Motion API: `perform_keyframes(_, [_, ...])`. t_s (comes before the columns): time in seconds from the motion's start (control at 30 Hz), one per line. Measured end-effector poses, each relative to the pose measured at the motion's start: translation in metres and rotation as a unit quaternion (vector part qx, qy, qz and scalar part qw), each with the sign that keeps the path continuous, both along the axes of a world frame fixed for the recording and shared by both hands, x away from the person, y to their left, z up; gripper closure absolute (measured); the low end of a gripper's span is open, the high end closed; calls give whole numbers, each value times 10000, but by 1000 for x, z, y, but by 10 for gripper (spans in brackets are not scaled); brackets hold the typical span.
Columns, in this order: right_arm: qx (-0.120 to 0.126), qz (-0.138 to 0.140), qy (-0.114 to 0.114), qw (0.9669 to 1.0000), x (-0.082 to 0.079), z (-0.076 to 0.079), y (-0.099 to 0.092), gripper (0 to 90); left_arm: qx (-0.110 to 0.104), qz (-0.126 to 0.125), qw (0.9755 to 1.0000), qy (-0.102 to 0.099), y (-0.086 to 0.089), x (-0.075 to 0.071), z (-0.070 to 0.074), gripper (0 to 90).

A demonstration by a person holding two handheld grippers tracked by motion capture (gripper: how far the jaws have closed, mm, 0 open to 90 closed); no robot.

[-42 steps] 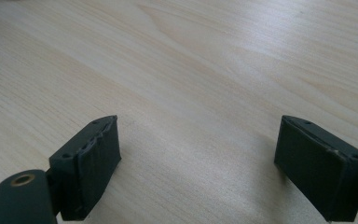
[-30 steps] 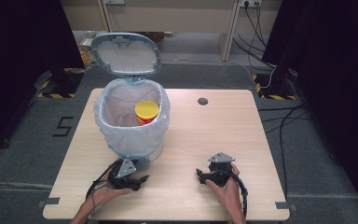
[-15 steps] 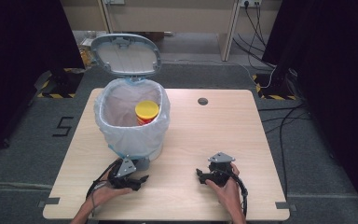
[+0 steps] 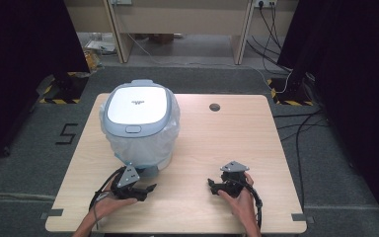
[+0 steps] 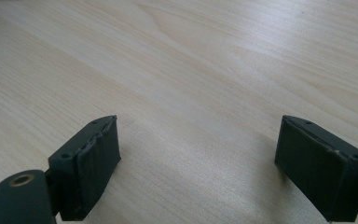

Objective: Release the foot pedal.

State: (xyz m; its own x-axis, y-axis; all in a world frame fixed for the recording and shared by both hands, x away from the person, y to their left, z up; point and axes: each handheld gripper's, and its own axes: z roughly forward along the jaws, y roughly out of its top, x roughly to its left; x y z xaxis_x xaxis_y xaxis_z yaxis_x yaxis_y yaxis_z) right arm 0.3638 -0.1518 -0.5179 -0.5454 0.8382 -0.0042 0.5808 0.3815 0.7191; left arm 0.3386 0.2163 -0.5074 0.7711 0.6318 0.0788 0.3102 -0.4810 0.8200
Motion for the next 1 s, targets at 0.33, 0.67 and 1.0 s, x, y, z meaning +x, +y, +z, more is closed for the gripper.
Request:
perform_keyframes(0.33, [-7,5,-6,10000,0,0,0,136,-76,-50,10000,-27,8,-9,14,207])
perform_keyframes(0.67, [-7,10,-6,10000,0,0,0,135,-149,-46,9999,-38,20,-16,21,179])
perform_keyframes(1.0, [-4,10,-3,10000,0,0,0,135,-142,190,9997,-7,41,-19,20,162])
